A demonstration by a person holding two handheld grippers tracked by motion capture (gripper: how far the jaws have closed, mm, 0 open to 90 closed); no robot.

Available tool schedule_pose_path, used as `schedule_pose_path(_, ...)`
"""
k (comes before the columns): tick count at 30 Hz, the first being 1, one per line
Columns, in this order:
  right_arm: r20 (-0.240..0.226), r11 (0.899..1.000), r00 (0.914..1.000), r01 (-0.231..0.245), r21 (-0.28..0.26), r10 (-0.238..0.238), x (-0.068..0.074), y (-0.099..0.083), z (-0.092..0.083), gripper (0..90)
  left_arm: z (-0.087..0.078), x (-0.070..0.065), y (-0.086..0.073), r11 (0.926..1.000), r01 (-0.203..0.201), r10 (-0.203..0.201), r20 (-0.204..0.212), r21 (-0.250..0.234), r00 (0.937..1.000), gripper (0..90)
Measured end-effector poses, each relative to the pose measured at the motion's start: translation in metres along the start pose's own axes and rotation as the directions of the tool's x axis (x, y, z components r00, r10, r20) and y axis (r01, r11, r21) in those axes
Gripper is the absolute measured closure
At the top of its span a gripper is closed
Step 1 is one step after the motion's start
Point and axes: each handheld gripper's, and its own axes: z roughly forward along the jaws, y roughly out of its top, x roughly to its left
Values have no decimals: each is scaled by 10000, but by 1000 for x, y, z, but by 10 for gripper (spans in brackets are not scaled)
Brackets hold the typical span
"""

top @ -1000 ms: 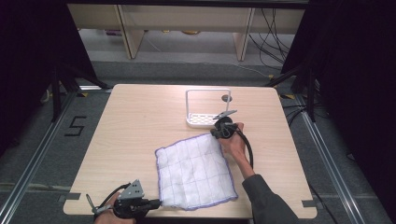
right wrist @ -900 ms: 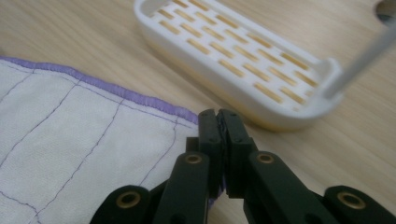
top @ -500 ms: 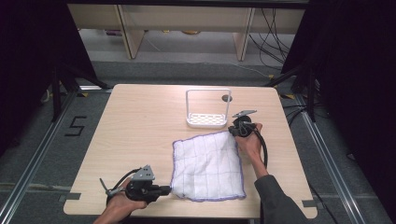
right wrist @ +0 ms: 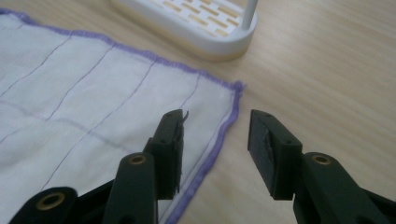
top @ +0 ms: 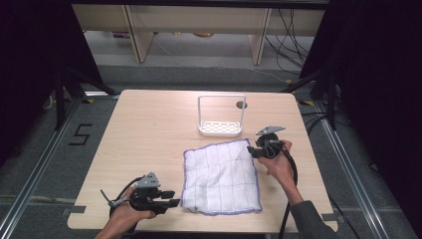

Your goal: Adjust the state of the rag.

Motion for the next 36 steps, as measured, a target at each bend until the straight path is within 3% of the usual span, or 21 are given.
schedule_pose_path(2, -199, 10000, 9998, -63, 30, 64, 3, -7, -6, 550, 2, -4, -3, 10000, 4, -4, 69, 82, 10000, 582)
schedule_pose_path(4, -405, 9998, 9991, 160, 149, -154, 9, -20, -16, 541, 4, -8, -8, 9997, -90, 87, 125, 245, 9999, 568)
schedule_pose_path(6, -680, 9999, 9976, -152, 4, 152, 18, -33, -26, 540, 4, -12, -12, 9988, -260, 259, 24, 413, 9997, 555)
schedule_pose_path(7, -933, 9999, 9956, 69, 120, -58, 19, -38, -31, 537, 5, -13, -14, 9987, -289, 287, 35, 423, 9996, 550)
schedule_pose_path(11, -1353, 9994, 9903, -337, -10, 333, 32, -59, -54, 536, 9, -17, -17, 9971, -456, 472, -254, 617, 9986, 500)
schedule_pose_path(12, -1405, 9998, 9900, -154, -111, 137, 34, -65, -56, 536, 10, -17, -17, 9970, -474, 489, -232, 610, 9985, 505)
schedule_pose_path(13, -1465, 9991, 9886, -381, -206, 346, 37, -68, -59, 535, 12, -17, -16, 9960, -605, 626, -304, 660, 9976, 508)
schedule_pose_path(15, -1561, 9995, 9876, -197, -262, 154, 38, -75, -65, 535, 17, -17, -14, 9966, -516, 537, -322, 645, 9980, 516)
schedule_pose_path(18, -1638, 9993, 9863, -243, -298, 191, 44, -79, -75, 532, 22, -17, -12, 9933, -820, 843, -256, 815, 9961, 543)
schedule_pose_path(19, -1611, 9992, 9869, -38, -399, -27, 45, -81, -75, 532, 23, -18, -10, 9909, -1006, 1031, -246, 895, 9944, 556)
schedule_pose_path(20, -1619, 9993, 9868, -77, -368, 16, 49, -83, -78, 533, 24, -20, -10, 9924, -901, 919, -177, 833, 9956, 589)
schedule_pose_path(22, -1748, 9997, 9846, 0, -257, -45, 57, -86, -82, 533, 26, -19, -7, 9853, -1368, 1386, -104, 1022, 9903, 674)
schedule_pose_path(24, -1879, 9996, 9820, 128, -237, -171, 65, -92, -84, 531, 28, -20, -6, 9850, -1359, 1360, 57, 1064, 9907, 776)
schedule_pose_path(25, -1993, 9998, 9798, 178, -54, -185, 69, -94, -86, 530, 28, -22, -6, 9881, -1160, 1146, 203, 1010, 9932, 817)
schedule_pose_path(26, -2002, 9987, 9787, 402, -305, -455, 72, -99, -85, 533, 26, -23, -5, 9854, -1333, 1310, 285, 1061, 9910, 845)
schedule_pose_path(27, -2064, 9996, 9781, 266, 40, -252, 76, -103, -87, 542, 24, -26, -6, 9876, -1249, 1215, 403, 949, 9918, 856)
schedule_pose_path(29, -1994, 9977, 9784, 617, 283, -548, 81, -109, -88, 559, 19, -27, -6, 9879, -1247, 1204, 510, 921, 9914, 865)
schedule_pose_path(31, -1932, 9950, 9767, 985, 168, -935, 84, -114, -85, 574, 15, -29, -8, 9914, -987, 928, 707, 854, 9932, 868)
schedule_pose_path(32, -1908, 9955, 9788, 840, 426, -745, 86, -115, -85, 591, 13, -29, -10, 9919, -930, 860, 813, 868, 9930, 867)
schedule_pose_path(34, -1979, 9936, 9762, 1006, 523, -884, 89, -116, -82, 621, 12, -29, -14, 9945, -561, 481, 902, 887, 9948, 865)
schedule_pose_path(36, -2062, 9902, 9737, 1155, 784, -973, 90, -118, -79, 671, 13, -26, -18, 9929, -520, 430, 841, 1072, 9955, 855)
